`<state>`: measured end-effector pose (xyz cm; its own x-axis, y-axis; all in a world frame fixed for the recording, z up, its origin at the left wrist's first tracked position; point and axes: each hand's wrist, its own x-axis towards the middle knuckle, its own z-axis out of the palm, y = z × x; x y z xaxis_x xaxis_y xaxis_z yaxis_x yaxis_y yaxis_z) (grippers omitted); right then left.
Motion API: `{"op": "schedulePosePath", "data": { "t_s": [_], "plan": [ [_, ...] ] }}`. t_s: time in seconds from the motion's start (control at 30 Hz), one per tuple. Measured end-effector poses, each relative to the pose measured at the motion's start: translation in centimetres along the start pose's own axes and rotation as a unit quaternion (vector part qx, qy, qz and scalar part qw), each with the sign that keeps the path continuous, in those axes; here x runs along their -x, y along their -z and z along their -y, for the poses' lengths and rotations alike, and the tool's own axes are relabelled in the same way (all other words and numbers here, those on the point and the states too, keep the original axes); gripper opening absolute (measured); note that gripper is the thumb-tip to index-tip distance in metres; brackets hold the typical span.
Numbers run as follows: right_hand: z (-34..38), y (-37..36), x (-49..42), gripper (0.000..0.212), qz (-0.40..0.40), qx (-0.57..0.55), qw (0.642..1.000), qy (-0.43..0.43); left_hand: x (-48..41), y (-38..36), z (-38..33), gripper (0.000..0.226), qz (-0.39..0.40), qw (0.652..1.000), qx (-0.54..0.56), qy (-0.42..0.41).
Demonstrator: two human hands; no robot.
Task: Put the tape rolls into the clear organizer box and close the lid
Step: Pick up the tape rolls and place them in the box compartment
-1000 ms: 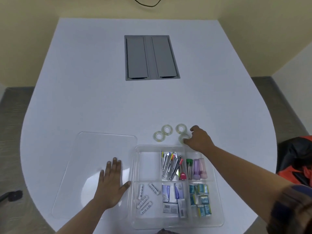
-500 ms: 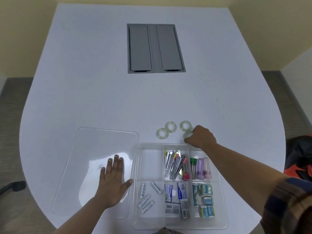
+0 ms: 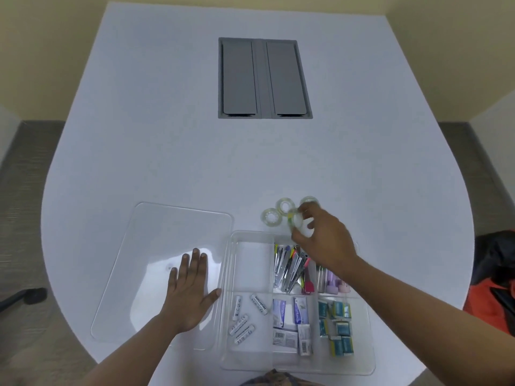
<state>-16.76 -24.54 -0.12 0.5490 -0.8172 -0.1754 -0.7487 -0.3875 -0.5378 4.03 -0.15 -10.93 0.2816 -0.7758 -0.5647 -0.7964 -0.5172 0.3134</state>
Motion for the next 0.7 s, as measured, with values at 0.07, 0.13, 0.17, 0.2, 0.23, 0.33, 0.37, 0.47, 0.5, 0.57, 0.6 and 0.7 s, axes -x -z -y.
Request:
{"op": "schedulePosePath", "data": {
  "t_s": [0.07,0.13,0.17,0.2,0.23,0.33,0.37,0.47,0.5,0.57,0.6,0.7],
  "plan": [
    [1.3,-1.1,1.8,0.025,0.028,0.023,0.997,0.070,-0.1,-0.1,0.2,0.105,-0.005,1.000,0.000,-0.004],
    [2.2,-2.2,3.3,0.022,0.077,0.060,0.986,0.138,-0.2,-0.3,0.2,0.103,-0.007,1.000,-0.002,-0.004],
    [2.5,-2.8,3.7,0.023,0.109,0.083,0.977,0.162,-0.2,-0.3,0.3,0.103,-0.008,1.000,-0.003,-0.005],
    [2.8,-3.4,4.0,0.024,0.138,0.104,0.969,0.176,-0.1,-0.2,0.3,0.103,-0.011,1.000,-0.002,-0.005],
    [3.0,-3.9,4.2,0.025,0.163,0.122,0.962,0.183,-0.1,-0.2,0.3,0.102,-0.013,1.000,-0.002,-0.005],
    [3.7,-4.7,4.0,0.025,0.200,0.185,0.941,0.202,-0.1,-0.3,0.2,0.101,-0.016,1.000,-0.003,-0.006],
    [3.9,-5.0,3.8,0.024,0.206,0.212,0.932,0.211,-0.1,-0.3,0.2,0.101,-0.016,1.000,0.000,-0.007],
    [4.6,-5.9,3.2,0.015,0.223,0.296,0.901,0.226,-0.1,-0.3,0.3,0.101,-0.018,1.000,0.000,-0.008],
    [4.8,-6.1,3.0,0.012,0.231,0.315,0.892,0.225,-0.1,-0.3,0.3,0.101,-0.020,1.000,0.003,-0.008],
    [5.1,-6.3,2.6,0.012,0.251,0.343,0.878,0.221,0.0,-0.3,0.2,0.100,-0.023,1.000,0.008,-0.010],
    [5.1,-6.5,2.5,0.015,0.257,0.354,0.872,0.219,-0.1,-0.3,0.2,0.099,-0.024,1.000,0.007,-0.010],
    [5.0,-6.9,2.3,0.014,0.270,0.375,0.856,0.231,-0.1,-0.3,0.2,0.100,-0.021,1.000,0.003,-0.009]
  ]
}}
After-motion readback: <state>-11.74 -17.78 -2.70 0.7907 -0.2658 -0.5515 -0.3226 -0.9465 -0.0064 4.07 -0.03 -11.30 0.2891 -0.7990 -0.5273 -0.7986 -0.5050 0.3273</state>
